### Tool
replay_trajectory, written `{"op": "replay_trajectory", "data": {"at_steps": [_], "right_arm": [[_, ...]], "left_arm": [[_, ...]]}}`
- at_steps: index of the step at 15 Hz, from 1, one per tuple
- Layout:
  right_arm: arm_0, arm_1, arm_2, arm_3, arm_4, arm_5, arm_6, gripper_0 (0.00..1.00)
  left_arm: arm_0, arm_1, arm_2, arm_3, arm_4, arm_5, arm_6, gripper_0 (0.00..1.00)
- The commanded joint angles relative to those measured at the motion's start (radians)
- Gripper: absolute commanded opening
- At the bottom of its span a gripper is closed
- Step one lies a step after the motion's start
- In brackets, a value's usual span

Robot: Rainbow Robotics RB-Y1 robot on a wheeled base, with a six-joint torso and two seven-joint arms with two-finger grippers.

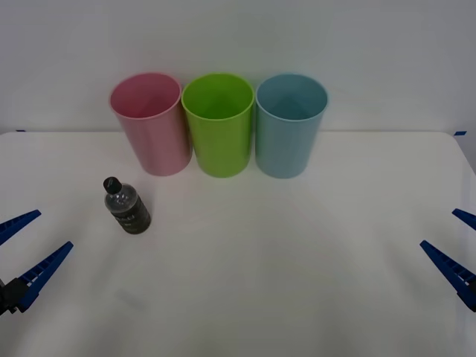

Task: Grasp the object on the table and drop it into the matching bin: aluminum can to the light blue bin, PET bottle to the pink bin.

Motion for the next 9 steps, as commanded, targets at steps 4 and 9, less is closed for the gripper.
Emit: {"op": "replay_trajectory", "data": {"at_steps": [4, 9], "right_arm": [[0.0, 0.0, 0.0, 0.0, 0.0, 0.0, 0.0, 1.0], [0.0, 0.0, 0.0, 0.0, 0.0, 0.0, 0.0, 1.0]], "left_arm": [[0.008, -0.032, -0.022, 0.02, 0.007, -0.004, 0.003, 1.0], [0.051, -0.026, -0.017, 0.02, 0.02, -0.007, -0.018, 1.0]]}}
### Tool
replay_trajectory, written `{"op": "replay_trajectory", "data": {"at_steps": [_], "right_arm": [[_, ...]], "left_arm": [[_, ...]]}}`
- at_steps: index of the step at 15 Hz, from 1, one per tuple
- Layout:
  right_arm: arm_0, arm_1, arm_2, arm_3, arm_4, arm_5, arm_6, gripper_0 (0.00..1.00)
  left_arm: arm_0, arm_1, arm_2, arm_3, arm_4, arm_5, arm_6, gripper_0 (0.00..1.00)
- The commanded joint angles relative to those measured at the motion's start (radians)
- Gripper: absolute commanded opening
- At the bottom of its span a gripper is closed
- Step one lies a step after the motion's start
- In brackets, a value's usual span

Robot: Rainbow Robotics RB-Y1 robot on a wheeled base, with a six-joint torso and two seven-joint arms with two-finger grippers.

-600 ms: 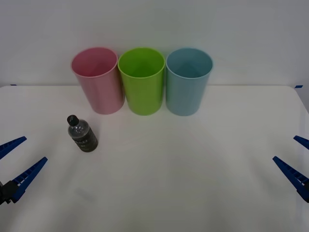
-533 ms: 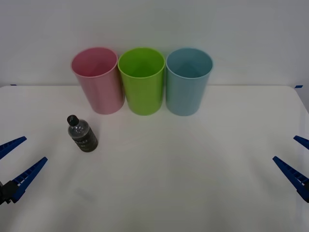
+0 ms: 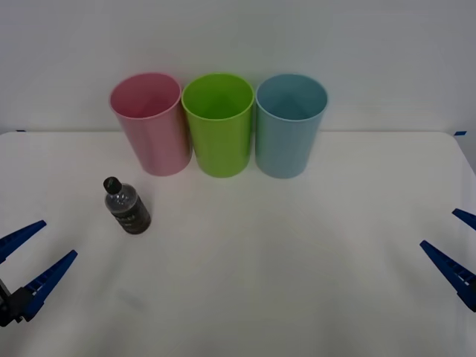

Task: Grasp the object on the table and drop it into the matching bin: aluminum can to the light blue bin, PET bottle to the pink bin.

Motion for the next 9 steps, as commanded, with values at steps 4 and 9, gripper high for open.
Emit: {"op": "replay_trajectory", "data": {"at_steps": [4, 9], "right_arm": [[0.0, 0.0, 0.0, 0.0, 0.0, 0.0, 0.0, 1.0], [0.0, 0.0, 0.0, 0.0, 0.0, 0.0, 0.0, 1.0]], "left_arm": [[0.062, 0.0, 0.003, 0.0, -0.013, 0.026, -0.094, 1.0], [0.102, 0.0, -0.051, 0.002, -0.055, 0.176, -0.191, 1.0]]}}
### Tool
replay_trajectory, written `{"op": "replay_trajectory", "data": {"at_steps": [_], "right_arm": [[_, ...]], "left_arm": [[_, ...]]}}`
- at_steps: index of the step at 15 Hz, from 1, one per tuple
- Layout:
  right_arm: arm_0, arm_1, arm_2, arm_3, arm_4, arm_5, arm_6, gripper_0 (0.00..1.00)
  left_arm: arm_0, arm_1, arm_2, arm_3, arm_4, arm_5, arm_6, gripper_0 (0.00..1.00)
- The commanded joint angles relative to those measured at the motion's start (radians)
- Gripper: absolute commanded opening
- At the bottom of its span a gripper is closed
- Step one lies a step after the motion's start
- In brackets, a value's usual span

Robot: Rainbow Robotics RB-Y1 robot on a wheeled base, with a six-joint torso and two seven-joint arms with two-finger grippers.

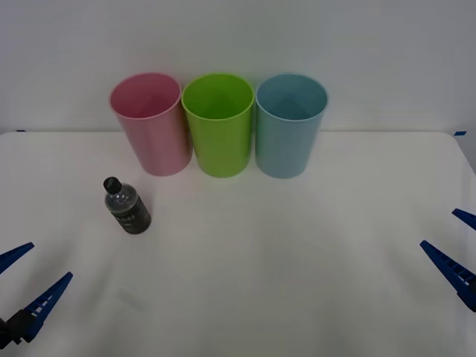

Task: Grasp the object on the table and drop it into the matching bin: aluminum can to the light blue bin, PET bottle to the pink bin.

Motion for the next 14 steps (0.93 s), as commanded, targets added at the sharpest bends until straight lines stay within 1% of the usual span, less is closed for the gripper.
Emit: {"op": "replay_trajectory", "data": {"at_steps": [1, 5, 9, 12, 14], "right_arm": [[0.0, 0.0, 0.0, 0.0, 0.0, 0.0, 0.0, 1.0], [0.0, 0.0, 0.0, 0.0, 0.0, 0.0, 0.0, 1.0], [0.0, 0.0, 0.0, 0.0, 0.0, 0.0, 0.0, 1.0], [0.0, 0.0, 0.0, 0.0, 0.0, 0.0, 0.0, 1.0], [0.0, 0.0, 0.0, 0.0, 0.0, 0.0, 0.0, 1.0]], "left_arm": [[0.012, 0.0, -0.049, 0.002, -0.011, 0.089, -0.022, 1.0], [-0.006, 0.0, -0.12, 0.0, -0.022, 0.2, -0.029, 1.0], [-0.056, -0.005, -0.192, 0.0, -0.034, 0.313, -0.028, 1.0], [-0.123, -0.021, -0.203, 0.046, -0.09, 0.329, -0.017, 1.0], [-0.181, -0.028, -0.212, 0.1, -0.103, 0.321, -0.022, 1.0]]}}
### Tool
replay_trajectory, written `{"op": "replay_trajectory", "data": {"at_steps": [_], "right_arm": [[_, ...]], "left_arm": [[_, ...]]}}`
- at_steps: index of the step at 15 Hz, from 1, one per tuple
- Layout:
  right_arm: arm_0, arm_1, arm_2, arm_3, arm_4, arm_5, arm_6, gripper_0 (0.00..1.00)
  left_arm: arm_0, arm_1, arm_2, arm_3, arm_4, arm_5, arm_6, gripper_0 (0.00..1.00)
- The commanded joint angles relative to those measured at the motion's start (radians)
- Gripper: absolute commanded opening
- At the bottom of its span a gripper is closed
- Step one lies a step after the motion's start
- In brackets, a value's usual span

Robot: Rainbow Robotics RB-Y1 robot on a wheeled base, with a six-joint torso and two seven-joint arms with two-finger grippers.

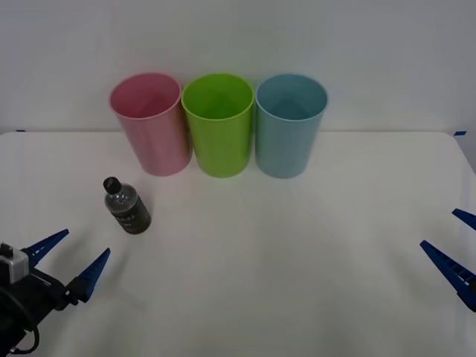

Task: Grasp the object on the table and drop it into the matching bin: aluminum can to the light blue bin, PET bottle to the pink bin.

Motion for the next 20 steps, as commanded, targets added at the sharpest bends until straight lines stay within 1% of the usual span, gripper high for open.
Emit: {"op": "replay_trajectory", "data": {"at_steps": [1, 5, 6, 7, 8, 11, 16, 19, 20], "right_arm": [[0.0, 0.0, 0.0, 0.0, 0.0, 0.0, 0.0, 1.0], [0.0, 0.0, 0.0, 0.0, 0.0, 0.0, 0.0, 1.0], [0.0, 0.0, 0.0, 0.0, 0.0, 0.0, 0.0, 1.0], [0.0, 0.0, 0.0, 0.0, 0.0, 0.0, 0.0, 1.0], [0.0, 0.0, 0.0, 0.0, 0.0, 0.0, 0.0, 1.0], [0.0, 0.0, 0.0, 0.0, 0.0, 0.0, 0.0, 1.0], [0.0, 0.0, 0.0, 0.0, 0.0, 0.0, 0.0, 1.0], [0.0, 0.0, 0.0, 0.0, 0.0, 0.0, 0.0, 1.0], [0.0, 0.0, 0.0, 0.0, 0.0, 0.0, 0.0, 1.0]], "left_arm": [[-0.069, -0.005, -0.015, 0.061, -0.012, -0.007, -0.002, 1.0], [-0.13, -0.005, -0.041, 0.114, -0.018, 0.004, -0.005, 1.0], [-0.149, -0.008, -0.041, 0.125, -0.046, 0.006, 0.0, 1.0], [-0.161, -0.014, -0.043, 0.133, -0.054, 0.013, 0.001, 1.0], [-0.17, -0.023, -0.043, 0.144, -0.055, 0.013, -0.003, 1.0], [-0.207, -0.052, -0.041, 0.159, -0.097, 0.022, -0.003, 1.0], [-0.253, -0.117, -0.041, 0.162, -0.183, 0.061, 0.007, 1.0], [-0.311, -0.127, -0.041, 0.226, -0.187, 0.068, -0.006, 1.0], [-0.331, -0.127, -0.037, 0.24, -0.201, 0.068, -0.009, 1.0]]}}
